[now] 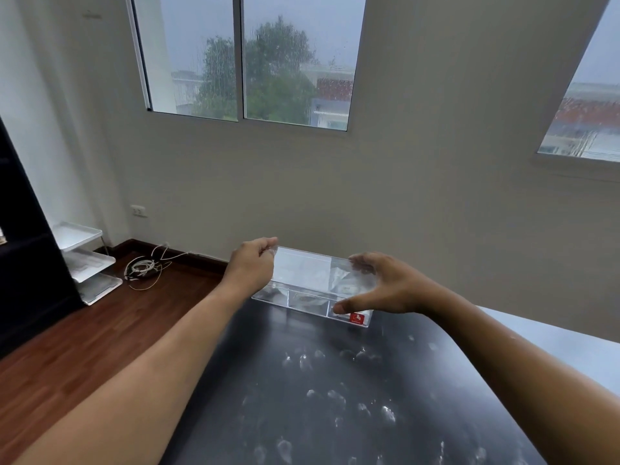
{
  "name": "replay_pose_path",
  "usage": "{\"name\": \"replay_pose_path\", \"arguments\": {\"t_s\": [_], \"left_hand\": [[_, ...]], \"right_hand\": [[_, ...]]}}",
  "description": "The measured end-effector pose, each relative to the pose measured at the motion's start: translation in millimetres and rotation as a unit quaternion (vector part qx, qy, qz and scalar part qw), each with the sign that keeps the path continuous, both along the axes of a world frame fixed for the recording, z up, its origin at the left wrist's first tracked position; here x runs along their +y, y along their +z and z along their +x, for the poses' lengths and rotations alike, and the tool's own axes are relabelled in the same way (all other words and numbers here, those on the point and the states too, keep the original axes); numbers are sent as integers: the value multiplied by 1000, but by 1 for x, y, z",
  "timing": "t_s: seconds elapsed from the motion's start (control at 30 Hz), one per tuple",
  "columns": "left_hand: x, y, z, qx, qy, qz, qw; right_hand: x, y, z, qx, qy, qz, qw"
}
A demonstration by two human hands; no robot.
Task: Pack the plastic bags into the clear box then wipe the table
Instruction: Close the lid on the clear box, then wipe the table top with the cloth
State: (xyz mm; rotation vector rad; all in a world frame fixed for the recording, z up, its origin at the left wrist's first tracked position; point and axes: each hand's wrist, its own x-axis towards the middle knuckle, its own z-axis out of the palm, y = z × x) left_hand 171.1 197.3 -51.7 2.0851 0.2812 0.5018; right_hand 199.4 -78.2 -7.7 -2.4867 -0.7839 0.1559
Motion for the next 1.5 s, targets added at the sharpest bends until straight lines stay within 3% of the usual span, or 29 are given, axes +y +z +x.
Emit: {"name": "replay_pose_path", "arguments": {"t_s": [0.37, 0.73, 1.1, 1.5], "left_hand": [[-4, 7, -7, 14, 11, 68, 998], [-35, 46, -31, 19, -50, 189, 981], [-188, 60, -69, -24, -210, 247, 946], [-384, 36, -132, -78, -410, 271, 867]], "right_hand": [[1, -3, -8, 32, -29, -1, 999], [-46, 20, -33, -24, -102, -15, 994], [-164, 45, -93, -86, -236, -93, 963], [-353, 15, -202, -22, -331, -132, 934]]}}
